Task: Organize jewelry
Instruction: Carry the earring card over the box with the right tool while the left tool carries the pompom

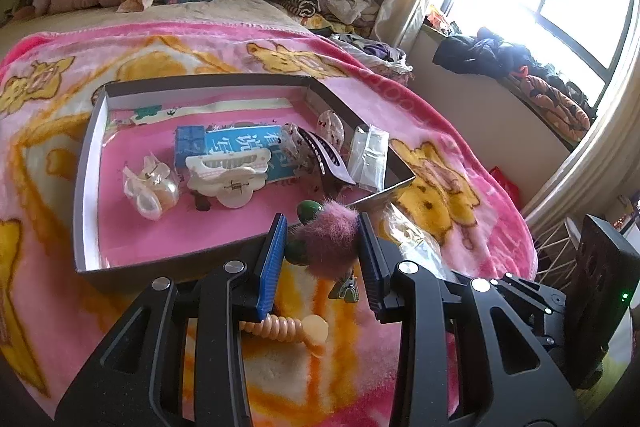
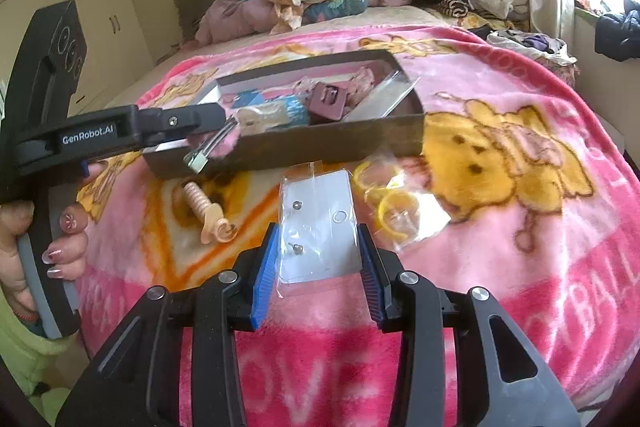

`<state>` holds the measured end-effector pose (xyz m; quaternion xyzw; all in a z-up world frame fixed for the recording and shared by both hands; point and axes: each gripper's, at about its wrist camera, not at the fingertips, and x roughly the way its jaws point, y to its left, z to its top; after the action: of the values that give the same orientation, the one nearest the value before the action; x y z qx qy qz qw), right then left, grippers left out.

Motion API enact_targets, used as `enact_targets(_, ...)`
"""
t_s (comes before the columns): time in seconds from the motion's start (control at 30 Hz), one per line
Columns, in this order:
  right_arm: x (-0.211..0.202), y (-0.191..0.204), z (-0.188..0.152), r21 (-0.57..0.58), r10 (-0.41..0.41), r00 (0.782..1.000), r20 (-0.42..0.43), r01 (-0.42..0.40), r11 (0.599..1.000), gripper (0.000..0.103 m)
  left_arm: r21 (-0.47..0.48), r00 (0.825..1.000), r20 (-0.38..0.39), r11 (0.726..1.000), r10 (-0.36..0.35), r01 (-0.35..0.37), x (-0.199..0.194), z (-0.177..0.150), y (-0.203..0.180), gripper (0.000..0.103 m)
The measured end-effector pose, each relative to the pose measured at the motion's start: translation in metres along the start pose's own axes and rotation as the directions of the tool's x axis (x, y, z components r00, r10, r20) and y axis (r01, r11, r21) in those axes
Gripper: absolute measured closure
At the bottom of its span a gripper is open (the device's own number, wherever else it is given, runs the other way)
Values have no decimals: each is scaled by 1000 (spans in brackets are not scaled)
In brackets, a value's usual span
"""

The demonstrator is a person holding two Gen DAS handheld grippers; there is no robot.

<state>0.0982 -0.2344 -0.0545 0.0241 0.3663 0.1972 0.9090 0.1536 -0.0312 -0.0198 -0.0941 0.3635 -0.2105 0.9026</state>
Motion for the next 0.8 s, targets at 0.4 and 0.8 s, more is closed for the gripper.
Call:
enact_targets(0.4,7,-7,30,9,-12,999,38,11,1000,66,-9,999,24,999,31,-31,8,14,11,76)
enact_targets(0.8,30,-4,61,-6,-1,999,36,1,1000,66,-47,994,57,995,94,-91,10,22,38,76)
